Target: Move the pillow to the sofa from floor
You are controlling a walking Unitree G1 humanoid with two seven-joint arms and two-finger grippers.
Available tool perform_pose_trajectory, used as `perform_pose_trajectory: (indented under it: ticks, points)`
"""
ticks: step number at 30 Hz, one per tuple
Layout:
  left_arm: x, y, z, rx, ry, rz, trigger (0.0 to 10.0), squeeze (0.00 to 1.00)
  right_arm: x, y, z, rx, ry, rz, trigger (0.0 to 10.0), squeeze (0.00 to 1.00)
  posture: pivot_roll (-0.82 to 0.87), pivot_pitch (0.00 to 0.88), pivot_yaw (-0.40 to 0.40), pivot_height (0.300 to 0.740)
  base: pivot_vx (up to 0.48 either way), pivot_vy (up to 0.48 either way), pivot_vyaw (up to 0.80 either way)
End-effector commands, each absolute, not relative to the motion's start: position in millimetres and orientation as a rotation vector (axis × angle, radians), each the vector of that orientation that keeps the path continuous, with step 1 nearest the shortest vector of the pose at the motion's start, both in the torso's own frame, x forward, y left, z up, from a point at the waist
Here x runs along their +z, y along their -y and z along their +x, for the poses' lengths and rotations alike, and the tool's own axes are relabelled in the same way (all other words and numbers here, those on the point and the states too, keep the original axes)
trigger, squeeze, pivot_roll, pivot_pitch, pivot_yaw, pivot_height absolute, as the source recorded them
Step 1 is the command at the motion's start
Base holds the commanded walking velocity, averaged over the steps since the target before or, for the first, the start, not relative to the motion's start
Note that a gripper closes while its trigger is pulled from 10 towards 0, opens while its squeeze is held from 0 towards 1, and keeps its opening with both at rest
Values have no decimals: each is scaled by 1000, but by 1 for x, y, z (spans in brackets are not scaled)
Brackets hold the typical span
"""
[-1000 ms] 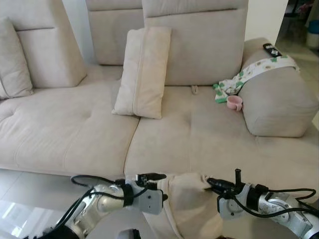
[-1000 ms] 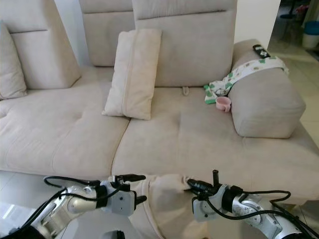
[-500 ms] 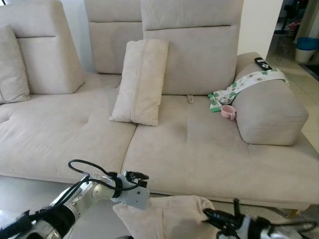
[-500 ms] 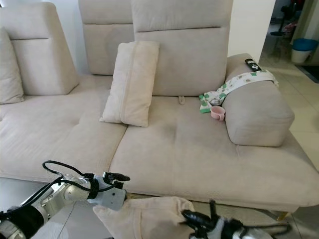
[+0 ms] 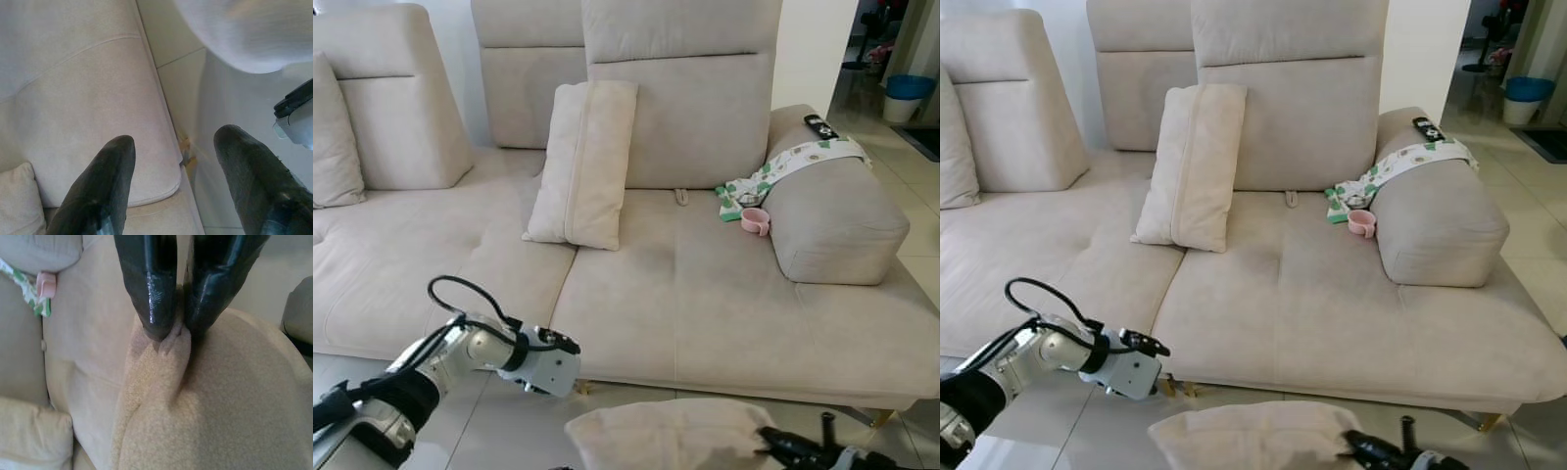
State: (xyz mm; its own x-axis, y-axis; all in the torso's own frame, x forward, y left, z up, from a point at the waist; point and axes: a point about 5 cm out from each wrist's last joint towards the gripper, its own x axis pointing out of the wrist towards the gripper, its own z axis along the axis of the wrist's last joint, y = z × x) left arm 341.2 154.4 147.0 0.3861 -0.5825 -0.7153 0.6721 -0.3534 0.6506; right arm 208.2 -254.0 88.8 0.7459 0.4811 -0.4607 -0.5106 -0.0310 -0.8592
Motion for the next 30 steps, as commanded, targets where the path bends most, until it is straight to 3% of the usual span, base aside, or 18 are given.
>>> perform_pose_trajectory:
  ticks: [1,18,30]
  points:
    - [146,-165,341,-1300,-121,1430,10000,0,85,263,200,781,-95,-1387,0,0,-10,49,125,519,0,0,0]
    - [123,-188,316,-1453,-322,1437,10000,0,111,254,215,663,-20,-1331,0,0,-23,44,126,519,0,0,0]
    - [107,-151,299,-1545,-287,1369,10000,0,142,216,228,717,116,-1307,0,0,-22,42,120,519,0,0,0]
